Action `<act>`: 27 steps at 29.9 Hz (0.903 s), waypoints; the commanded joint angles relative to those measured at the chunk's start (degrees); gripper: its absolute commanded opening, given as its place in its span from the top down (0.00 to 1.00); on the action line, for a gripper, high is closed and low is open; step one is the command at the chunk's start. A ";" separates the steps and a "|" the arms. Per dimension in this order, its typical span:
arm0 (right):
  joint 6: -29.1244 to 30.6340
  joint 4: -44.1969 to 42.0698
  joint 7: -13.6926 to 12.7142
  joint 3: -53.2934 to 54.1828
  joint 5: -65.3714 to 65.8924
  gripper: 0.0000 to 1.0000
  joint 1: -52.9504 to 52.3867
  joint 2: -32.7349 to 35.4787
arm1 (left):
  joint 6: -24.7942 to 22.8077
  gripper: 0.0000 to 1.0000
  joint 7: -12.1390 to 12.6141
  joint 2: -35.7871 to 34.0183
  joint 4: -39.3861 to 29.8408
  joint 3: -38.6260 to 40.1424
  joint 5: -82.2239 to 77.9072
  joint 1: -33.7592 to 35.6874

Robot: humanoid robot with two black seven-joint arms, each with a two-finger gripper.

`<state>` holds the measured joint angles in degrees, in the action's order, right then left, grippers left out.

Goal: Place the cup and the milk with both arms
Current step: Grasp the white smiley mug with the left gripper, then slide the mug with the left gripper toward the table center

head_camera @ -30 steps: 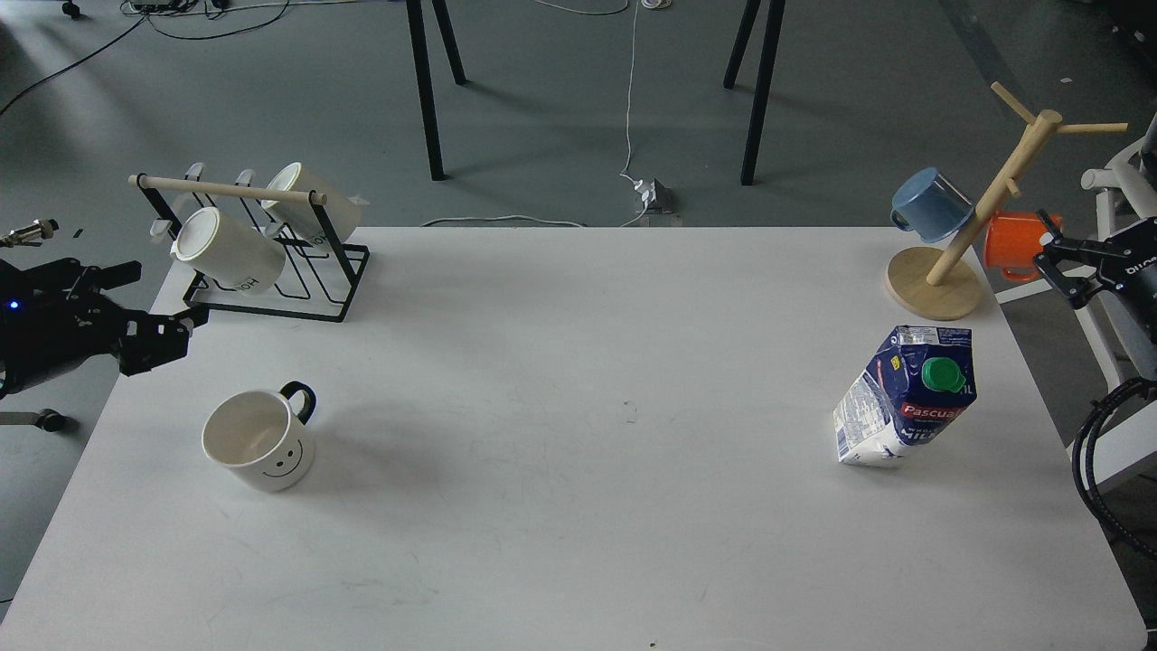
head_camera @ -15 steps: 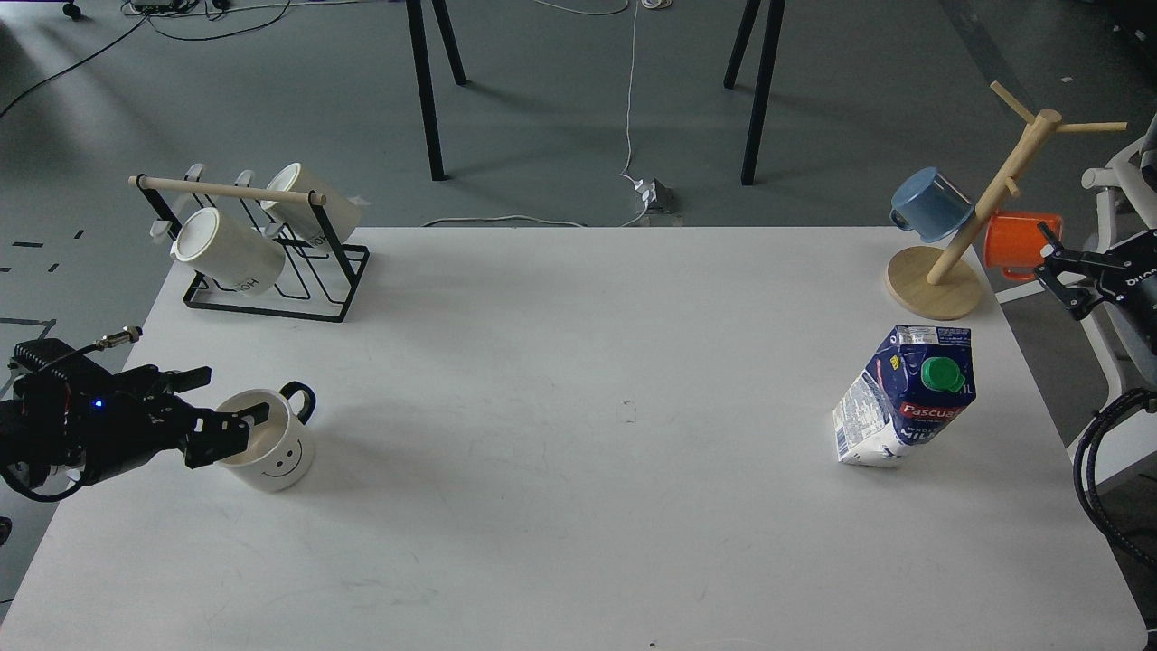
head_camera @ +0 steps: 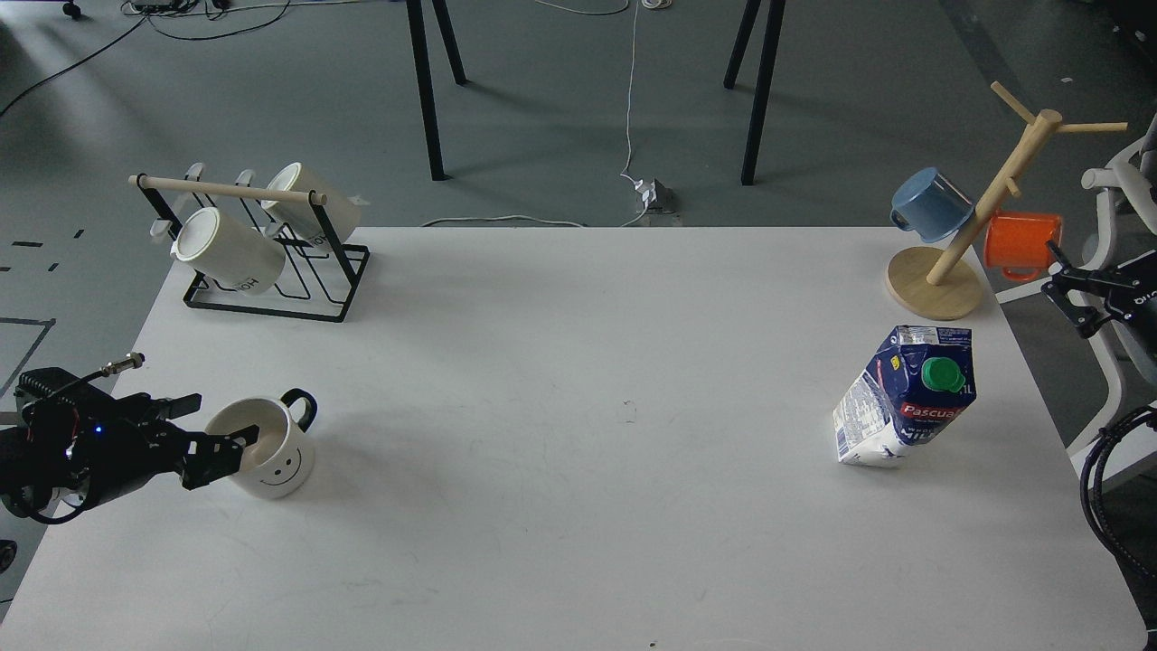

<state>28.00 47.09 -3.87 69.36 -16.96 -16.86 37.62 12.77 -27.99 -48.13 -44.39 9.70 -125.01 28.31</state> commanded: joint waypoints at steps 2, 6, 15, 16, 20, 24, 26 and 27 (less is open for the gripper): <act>0.00 0.02 0.00 0.68 0.00 0.03 0.60 0.00 | 4.01 0.70 -0.01 0.66 0.53 -0.03 0.01 -0.01; 0.00 0.02 0.00 0.77 0.00 0.03 1.04 0.00 | 6.48 0.87 -0.01 1.11 1.50 -0.38 0.01 -0.01; 0.00 -0.24 0.09 0.86 0.00 0.03 2.09 0.00 | 6.83 0.98 -0.01 0.41 0.62 -0.47 0.01 -0.01; 0.00 -0.33 0.09 0.77 0.00 0.03 2.09 0.00 | 6.83 0.98 -0.01 0.23 0.10 -0.38 0.01 0.08; 0.00 -1.04 0.09 0.77 0.00 0.03 2.18 -0.09 | 6.13 0.98 -0.01 -4.24 -5.95 -0.21 0.01 0.78; 0.00 -2.35 0.09 0.77 0.00 0.03 2.27 -0.09 | 1.31 0.98 -0.01 -4.43 -15.35 -0.03 0.01 3.59; 0.00 -3.14 0.09 0.77 0.00 0.03 2.18 -0.18 | -2.03 0.98 -0.01 -3.47 -17.83 -0.03 0.01 5.00; 0.00 -3.58 0.09 0.77 0.00 0.03 2.27 -0.26 | -3.09 0.98 -0.01 -1.81 -17.93 -0.03 0.01 5.61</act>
<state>28.00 44.67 -3.77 70.17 -16.96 -14.60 37.49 13.63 -28.01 -52.33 -59.57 9.64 -125.00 32.04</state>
